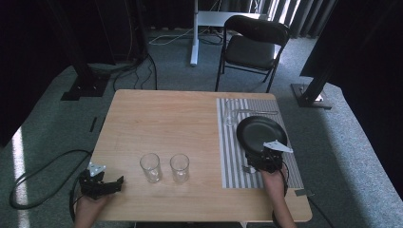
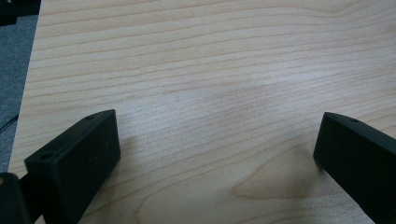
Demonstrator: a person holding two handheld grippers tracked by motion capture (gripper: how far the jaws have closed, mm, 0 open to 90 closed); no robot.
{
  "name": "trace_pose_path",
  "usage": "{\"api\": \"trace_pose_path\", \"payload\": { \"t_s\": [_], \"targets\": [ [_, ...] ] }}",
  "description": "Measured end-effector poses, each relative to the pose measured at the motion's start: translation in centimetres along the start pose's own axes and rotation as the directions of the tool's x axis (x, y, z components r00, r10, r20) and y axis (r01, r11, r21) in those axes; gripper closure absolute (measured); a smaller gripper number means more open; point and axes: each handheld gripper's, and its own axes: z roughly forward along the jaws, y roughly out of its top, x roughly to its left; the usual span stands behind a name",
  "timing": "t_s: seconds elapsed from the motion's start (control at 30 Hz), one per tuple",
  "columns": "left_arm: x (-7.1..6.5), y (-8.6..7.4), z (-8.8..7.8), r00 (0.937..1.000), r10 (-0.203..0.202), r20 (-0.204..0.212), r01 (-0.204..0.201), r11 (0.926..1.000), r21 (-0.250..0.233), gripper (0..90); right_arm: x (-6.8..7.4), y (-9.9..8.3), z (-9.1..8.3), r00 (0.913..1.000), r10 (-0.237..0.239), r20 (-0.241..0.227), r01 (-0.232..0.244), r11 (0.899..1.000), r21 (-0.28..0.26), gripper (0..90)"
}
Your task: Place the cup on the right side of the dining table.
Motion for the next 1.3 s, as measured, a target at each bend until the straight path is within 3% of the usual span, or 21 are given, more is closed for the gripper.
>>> {"api": "trace_pose_path", "payload": {
  "t_s": [0.87,1.3],
  "targets": [
    [0.0,0.0,0.0,1.0,0.0,0.0,0.0,1.0,0.0,0.8,-1.2,-4.3,-4.3,0.9989,0.027,0.038,-0.028,1.0,0.015,13.3],
    [0.0,0.0,0.0,1.0,-0.002,0.001,0.002,1.0,0.0,0.8,-2.6,-6.9,-6.1,0.9928,0.067,0.099,-0.072,0.997,0.039,13.2]
  ]
}}
